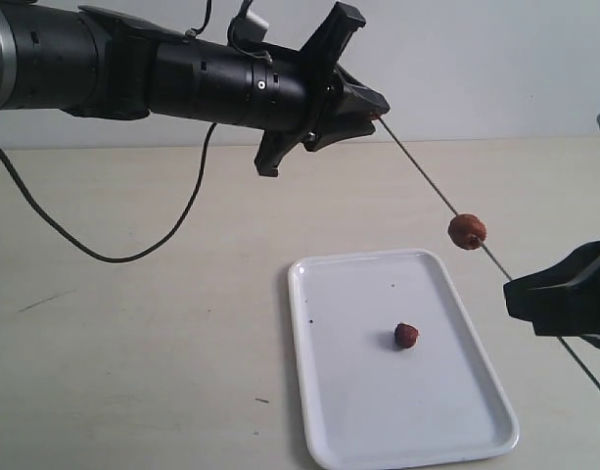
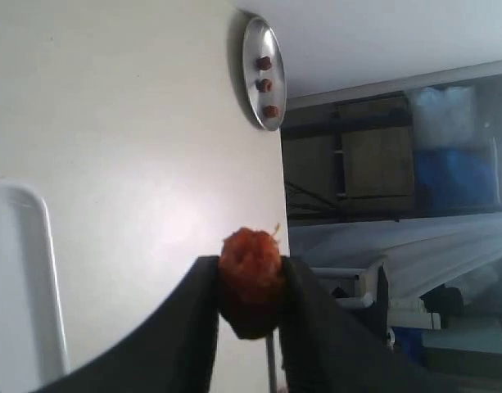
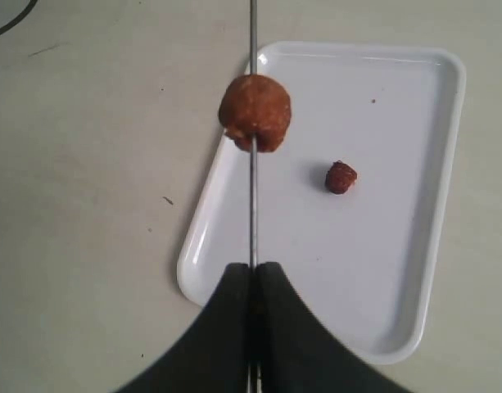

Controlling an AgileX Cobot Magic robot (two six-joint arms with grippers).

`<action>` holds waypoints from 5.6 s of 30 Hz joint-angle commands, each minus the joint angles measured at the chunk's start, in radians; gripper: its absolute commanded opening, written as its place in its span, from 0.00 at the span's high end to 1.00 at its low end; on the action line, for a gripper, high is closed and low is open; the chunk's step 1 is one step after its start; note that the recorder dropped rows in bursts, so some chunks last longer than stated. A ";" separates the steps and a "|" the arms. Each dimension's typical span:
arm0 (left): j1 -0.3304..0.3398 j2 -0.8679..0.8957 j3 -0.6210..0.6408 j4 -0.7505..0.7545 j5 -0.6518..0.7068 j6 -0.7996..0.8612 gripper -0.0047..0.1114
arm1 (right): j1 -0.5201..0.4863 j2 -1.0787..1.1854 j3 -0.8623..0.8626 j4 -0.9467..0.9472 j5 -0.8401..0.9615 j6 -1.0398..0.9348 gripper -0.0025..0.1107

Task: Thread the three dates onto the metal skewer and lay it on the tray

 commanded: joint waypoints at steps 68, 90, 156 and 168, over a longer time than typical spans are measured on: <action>0.003 -0.017 0.001 -0.083 0.178 0.089 0.73 | -0.003 -0.003 0.008 -0.105 -0.005 0.085 0.98; 0.026 -0.017 0.001 -0.083 0.197 0.111 0.73 | -0.003 -0.003 0.008 -0.108 0.058 0.081 0.98; 0.022 -0.017 0.001 0.004 0.323 0.327 0.73 | -0.003 0.240 -0.092 0.162 -0.322 -0.246 0.98; 0.022 -0.017 0.001 0.004 0.321 0.372 0.65 | -0.003 0.240 -0.092 0.159 -0.311 -0.246 0.98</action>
